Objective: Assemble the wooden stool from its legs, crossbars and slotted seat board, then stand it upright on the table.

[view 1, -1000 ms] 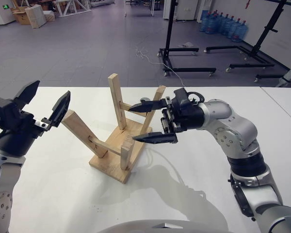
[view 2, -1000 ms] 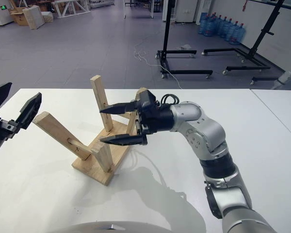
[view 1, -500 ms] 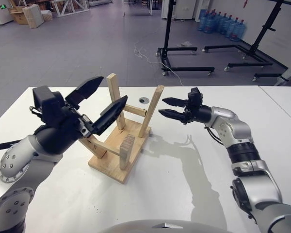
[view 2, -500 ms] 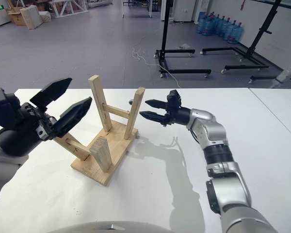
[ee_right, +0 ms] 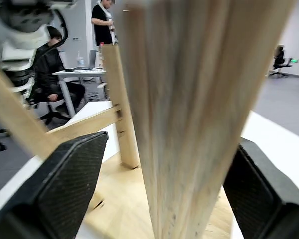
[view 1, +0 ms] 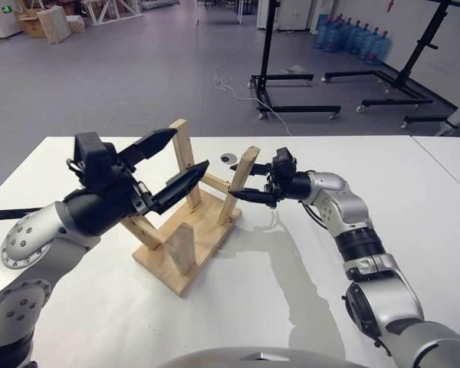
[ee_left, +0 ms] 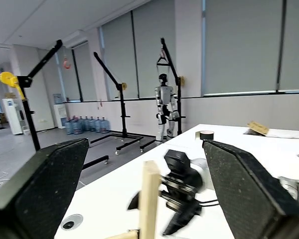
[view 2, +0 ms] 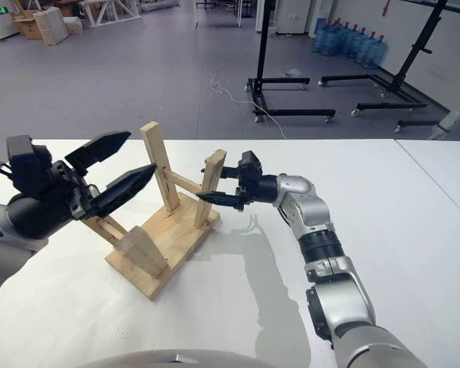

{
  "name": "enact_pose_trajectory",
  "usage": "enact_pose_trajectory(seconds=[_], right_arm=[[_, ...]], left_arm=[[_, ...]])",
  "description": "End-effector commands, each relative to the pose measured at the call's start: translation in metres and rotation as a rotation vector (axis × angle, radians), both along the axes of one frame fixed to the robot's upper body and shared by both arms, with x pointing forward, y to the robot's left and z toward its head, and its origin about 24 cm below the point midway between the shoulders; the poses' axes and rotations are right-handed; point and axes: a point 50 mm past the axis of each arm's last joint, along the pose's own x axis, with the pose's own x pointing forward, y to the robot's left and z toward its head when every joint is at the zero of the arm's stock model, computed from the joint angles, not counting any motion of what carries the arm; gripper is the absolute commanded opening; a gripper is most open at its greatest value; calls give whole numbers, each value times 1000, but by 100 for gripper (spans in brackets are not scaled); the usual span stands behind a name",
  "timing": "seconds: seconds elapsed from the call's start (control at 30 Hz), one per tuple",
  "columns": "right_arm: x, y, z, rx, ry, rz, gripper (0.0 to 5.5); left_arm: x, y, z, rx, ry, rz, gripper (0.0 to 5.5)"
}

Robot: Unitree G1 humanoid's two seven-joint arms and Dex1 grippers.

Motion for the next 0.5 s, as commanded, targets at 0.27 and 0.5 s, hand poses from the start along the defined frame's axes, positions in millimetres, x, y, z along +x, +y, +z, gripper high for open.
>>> enact_pose_trajectory(seconds=[0.27, 0.5], right_arm=[[-60, 5, -1, -122, -9, 254, 374], [-75, 2, 10, -219, -30, 423, 374]], left_arm=[[-2, 37, -8, 43, 28, 146, 415], [-9, 42, -13, 55, -1, 229, 415]])
